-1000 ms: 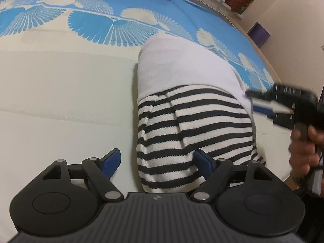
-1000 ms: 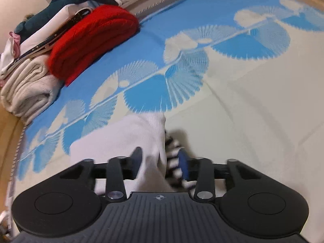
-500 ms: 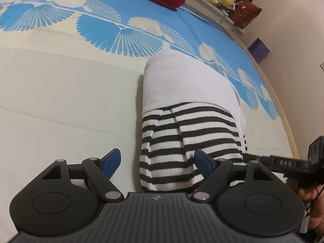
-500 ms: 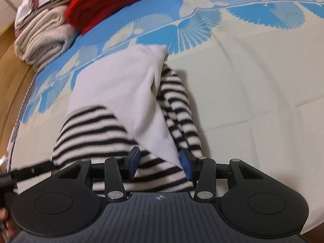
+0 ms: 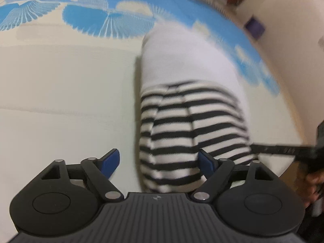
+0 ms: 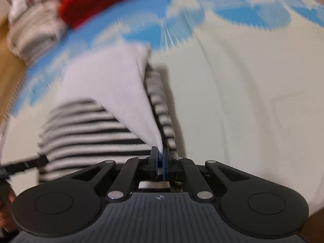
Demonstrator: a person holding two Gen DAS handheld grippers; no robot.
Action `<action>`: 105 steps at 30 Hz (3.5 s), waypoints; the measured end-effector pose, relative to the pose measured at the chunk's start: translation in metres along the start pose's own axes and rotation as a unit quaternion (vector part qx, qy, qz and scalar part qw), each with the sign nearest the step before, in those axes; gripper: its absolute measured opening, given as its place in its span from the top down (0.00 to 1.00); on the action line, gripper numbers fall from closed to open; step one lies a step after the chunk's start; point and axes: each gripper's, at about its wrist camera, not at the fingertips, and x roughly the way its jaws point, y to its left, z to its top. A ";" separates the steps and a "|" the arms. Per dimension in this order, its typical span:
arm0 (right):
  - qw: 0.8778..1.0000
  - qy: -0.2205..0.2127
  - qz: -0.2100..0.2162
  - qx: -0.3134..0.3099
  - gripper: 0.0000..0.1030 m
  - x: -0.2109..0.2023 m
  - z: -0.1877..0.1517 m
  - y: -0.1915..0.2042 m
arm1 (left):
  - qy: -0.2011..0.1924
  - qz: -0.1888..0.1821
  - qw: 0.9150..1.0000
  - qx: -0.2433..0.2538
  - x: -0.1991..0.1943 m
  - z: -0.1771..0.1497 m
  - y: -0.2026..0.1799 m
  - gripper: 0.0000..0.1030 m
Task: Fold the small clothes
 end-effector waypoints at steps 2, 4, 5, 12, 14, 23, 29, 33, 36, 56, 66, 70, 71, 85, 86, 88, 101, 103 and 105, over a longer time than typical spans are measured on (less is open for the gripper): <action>1.000 0.021 -0.012 -0.005 0.97 0.010 -0.002 0.000 | 0.013 0.008 1.000 0.003 0.005 -0.002 0.000 0.15; 1.000 0.024 -0.015 -0.005 0.97 0.013 -0.001 0.002 | 0.011 0.007 1.000 0.002 0.003 -0.001 0.001 0.15; 1.000 0.023 -0.016 -0.005 0.97 0.014 0.000 0.003 | 0.010 0.006 1.000 0.002 0.002 0.000 0.001 0.15; 0.999 -0.025 0.023 0.034 0.62 0.001 0.017 0.005 | -0.039 -0.030 0.998 -0.045 -0.013 0.017 0.015 0.15; 0.997 -0.057 0.033 0.049 0.49 -0.003 0.024 0.005 | -0.046 -0.036 0.996 -0.070 -0.011 0.023 0.021 0.15; 0.998 -0.032 -0.003 0.060 0.41 0.042 0.042 0.016 | -0.047 -0.100 0.980 -0.164 0.036 0.043 0.043 0.09; 0.996 -0.024 0.003 0.082 0.76 0.054 0.049 0.018 | -0.033 -0.149 0.966 -0.207 0.062 0.050 0.048 0.07; 0.996 -0.028 -0.002 0.080 0.87 0.057 0.051 0.023 | -0.031 -0.160 0.965 -0.204 0.069 0.058 0.040 0.20; 0.995 -0.037 -0.006 0.088 0.91 0.056 0.052 0.025 | -0.062 -0.134 0.978 -0.144 0.058 0.066 0.025 0.41; 0.991 -0.118 0.021 0.055 0.93 0.093 0.124 0.118 | -0.104 -0.003 0.992 -0.077 -0.029 0.143 0.080 0.46; 0.992 -0.098 -0.044 0.059 0.89 0.103 0.117 0.123 | -0.071 0.044 0.996 0.016 -0.024 0.130 0.061 0.39; 0.992 -0.107 -0.040 0.053 0.85 0.090 0.109 0.126 | -0.076 0.032 0.997 0.013 -0.032 0.120 0.067 0.39; 0.992 -0.111 -0.039 0.050 0.84 0.086 0.105 0.125 | -0.052 0.046 0.998 0.011 -0.024 0.118 0.070 0.39; 0.989 -0.083 -0.118 0.015 0.83 0.059 0.077 0.116 | -0.140 0.153 0.976 0.058 -0.089 0.097 0.027 0.16; 0.987 -0.104 -0.120 0.008 0.83 0.047 0.076 0.120 | -0.159 0.161 0.972 0.062 -0.100 0.093 0.020 0.16; 0.983 -0.146 -0.111 -0.014 0.79 0.020 0.071 0.130 | -0.190 0.172 0.964 0.071 -0.122 0.082 0.005 0.15; 0.946 -0.290 -0.067 -0.129 0.18 -0.107 -0.033 0.167 | -0.238 0.151 0.952 0.117 -0.190 -0.021 -0.055 0.01; 0.947 -0.289 -0.070 -0.123 0.18 -0.104 -0.050 0.164 | -0.251 0.151 0.950 0.110 -0.189 -0.033 -0.059 0.01; 0.953 -0.271 -0.071 -0.116 0.18 -0.093 -0.062 0.160 | -0.252 0.158 0.950 0.092 -0.179 -0.044 -0.057 0.01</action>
